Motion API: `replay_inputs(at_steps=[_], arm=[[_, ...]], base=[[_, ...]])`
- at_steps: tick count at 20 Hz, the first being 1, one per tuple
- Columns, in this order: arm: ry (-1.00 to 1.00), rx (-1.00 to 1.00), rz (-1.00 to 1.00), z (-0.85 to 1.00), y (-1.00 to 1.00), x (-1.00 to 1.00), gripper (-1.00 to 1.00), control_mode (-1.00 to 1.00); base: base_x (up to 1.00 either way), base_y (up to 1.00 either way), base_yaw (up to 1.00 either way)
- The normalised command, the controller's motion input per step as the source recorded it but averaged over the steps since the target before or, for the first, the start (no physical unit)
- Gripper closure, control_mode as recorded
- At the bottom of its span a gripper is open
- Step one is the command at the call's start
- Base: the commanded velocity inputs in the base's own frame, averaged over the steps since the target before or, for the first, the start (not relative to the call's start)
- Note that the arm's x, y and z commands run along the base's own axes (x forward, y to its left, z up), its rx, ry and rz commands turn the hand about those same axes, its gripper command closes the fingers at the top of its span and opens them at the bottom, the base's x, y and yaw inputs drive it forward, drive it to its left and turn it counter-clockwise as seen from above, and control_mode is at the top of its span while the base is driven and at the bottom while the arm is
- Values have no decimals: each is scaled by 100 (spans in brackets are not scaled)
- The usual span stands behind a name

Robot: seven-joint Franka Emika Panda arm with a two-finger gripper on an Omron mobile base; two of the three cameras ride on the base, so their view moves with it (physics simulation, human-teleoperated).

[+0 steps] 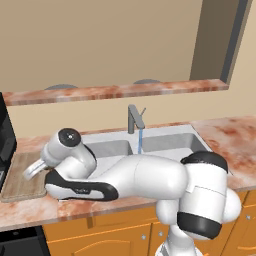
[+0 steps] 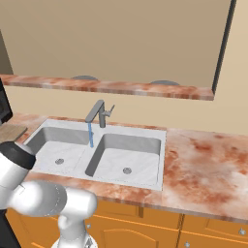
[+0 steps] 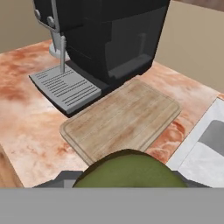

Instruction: Pick the kiwi from the sink and place it on the cutting board to airdry. Then turn off the sink faucet.

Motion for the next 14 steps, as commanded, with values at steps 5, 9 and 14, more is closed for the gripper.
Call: replay_inputs(at_steps=[5,9,14], arm=[[0,-3,0,-11,5,0,100,-100],[0,0,0,0,8,5,100,-100],[4,0,0,-2,7,9,100,-100]], base=[[0,0,0],[0,0,0],[0,0,0]])
